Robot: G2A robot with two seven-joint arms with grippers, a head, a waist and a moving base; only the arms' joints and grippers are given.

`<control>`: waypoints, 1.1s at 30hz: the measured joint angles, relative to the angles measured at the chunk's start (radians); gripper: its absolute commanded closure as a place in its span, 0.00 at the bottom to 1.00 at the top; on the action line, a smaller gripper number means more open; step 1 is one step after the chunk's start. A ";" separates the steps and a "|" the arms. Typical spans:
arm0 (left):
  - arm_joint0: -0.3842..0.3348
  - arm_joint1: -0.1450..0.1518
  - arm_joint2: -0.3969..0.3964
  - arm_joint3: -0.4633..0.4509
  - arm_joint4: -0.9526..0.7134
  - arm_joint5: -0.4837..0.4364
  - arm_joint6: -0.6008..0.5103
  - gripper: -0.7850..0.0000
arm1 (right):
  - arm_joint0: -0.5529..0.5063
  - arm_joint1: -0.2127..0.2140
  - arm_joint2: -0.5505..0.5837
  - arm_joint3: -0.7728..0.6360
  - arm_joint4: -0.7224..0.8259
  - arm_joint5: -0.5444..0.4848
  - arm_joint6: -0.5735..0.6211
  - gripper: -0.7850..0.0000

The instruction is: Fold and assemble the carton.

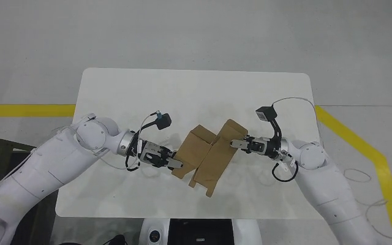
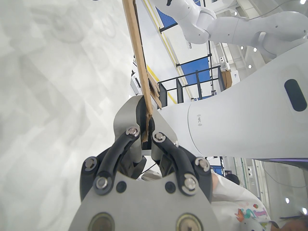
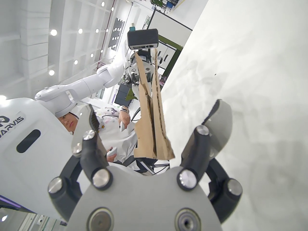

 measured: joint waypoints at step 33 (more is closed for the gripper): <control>-0.232 0.038 0.233 0.226 -0.047 -0.306 0.306 0.00 | -0.006 -0.015 0.011 0.004 -0.113 -0.002 -0.209 1.00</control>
